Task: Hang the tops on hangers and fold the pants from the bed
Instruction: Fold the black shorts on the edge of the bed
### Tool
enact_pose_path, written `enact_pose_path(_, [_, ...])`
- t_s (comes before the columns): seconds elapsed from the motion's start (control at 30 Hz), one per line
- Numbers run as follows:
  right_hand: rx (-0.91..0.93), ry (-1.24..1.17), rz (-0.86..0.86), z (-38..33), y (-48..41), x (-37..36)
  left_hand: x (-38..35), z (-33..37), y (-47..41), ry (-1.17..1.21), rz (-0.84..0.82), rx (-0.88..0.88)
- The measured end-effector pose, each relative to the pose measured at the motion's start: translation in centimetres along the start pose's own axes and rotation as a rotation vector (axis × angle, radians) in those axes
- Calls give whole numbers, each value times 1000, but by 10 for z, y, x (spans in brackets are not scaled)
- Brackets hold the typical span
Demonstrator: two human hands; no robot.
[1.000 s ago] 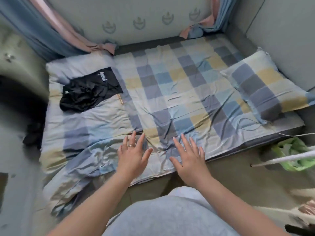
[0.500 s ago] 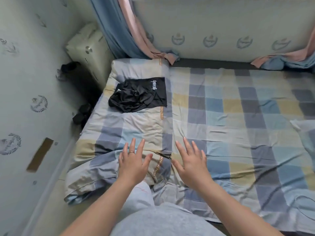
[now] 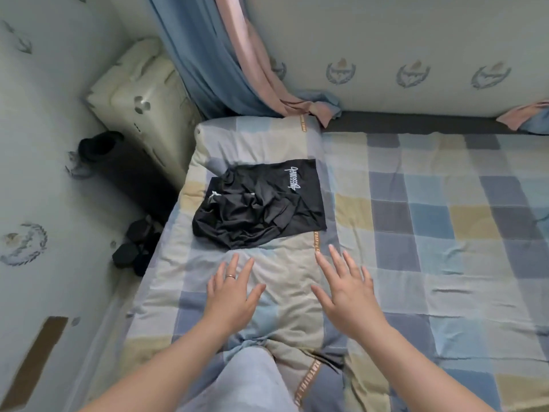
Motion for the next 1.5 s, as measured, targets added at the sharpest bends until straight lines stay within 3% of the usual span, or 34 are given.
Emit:
enact_pose_path(0.17, [-189,-65,-102,24,-125,-36,-14,-8,-147,-124,-143,-134])
enact_pose_path(0.4, [-189,16,-154,72,-284,-102,-90,18,-327,-271,-175,-293])
enact_pose_path(0.57, [-270,105,-161,122,-358,-143,-139,-2,-410,-167,-29,-75])
enact_pose_path(0.77, [-113,-55,-146,146,-407,-155,-173,-16,-431,-213,252,-93])
enact_pose_path(1.07, [-137,-65,92,136,-411,-135,-171,-14,-431,-217,278,-93])
enact_pose_path(1.2, [-200,-98,113,129,-375,-144,-165,-12,-425,-207,166,-118])
enact_pose_path(1.5, [-324,-170,-108,101,-229,-200,-147,-15,-328,-156,-209,-329])
Point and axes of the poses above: each hand's wrist, its own y-axis away from the middle knuckle, its own x-axis out of the back of the hand, z = x × y, the point moved 7 cm from there along -y, towards the middle knuckle, and after that the axes turned 7 degrees about -z, right-handed, at the moved point
